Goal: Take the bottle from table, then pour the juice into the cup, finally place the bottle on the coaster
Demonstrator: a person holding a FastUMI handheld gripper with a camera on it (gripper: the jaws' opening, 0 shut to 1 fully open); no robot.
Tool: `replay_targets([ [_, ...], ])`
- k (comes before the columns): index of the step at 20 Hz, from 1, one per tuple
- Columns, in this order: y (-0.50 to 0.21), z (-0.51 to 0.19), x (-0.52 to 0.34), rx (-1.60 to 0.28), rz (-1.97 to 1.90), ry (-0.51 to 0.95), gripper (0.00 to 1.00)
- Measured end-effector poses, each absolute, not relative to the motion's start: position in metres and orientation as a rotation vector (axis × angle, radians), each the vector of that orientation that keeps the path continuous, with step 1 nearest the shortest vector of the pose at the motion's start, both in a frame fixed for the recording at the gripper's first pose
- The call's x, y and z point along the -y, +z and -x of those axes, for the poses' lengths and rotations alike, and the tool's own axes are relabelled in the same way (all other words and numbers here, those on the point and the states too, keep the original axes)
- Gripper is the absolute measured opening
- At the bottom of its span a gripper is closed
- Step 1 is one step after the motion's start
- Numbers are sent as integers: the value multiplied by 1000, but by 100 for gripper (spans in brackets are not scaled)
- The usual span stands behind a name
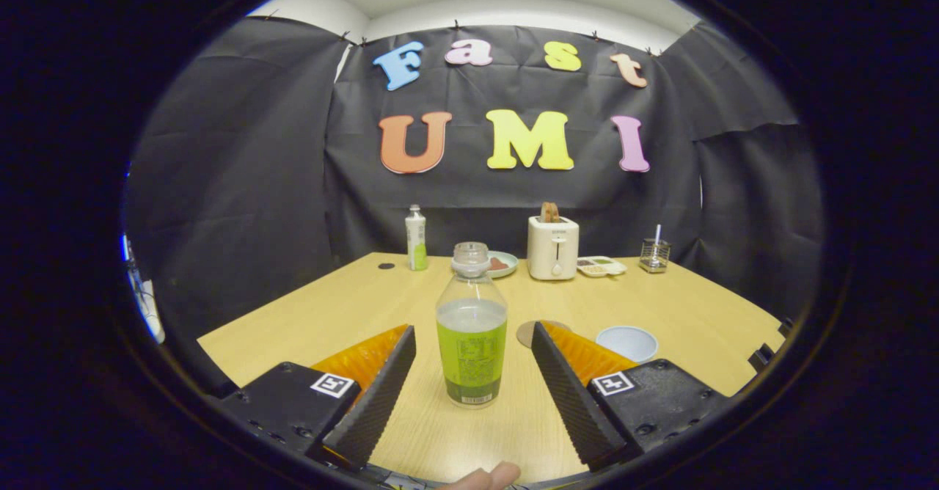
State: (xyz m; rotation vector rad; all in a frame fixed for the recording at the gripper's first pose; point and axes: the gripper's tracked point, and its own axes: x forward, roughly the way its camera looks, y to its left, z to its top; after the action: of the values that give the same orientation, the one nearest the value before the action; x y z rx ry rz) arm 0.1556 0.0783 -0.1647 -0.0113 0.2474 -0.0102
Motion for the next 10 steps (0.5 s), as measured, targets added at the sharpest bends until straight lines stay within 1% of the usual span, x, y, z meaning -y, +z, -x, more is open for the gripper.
replay_targets([
  [10,-185,-208,-86,-237,81,-61,100],
])
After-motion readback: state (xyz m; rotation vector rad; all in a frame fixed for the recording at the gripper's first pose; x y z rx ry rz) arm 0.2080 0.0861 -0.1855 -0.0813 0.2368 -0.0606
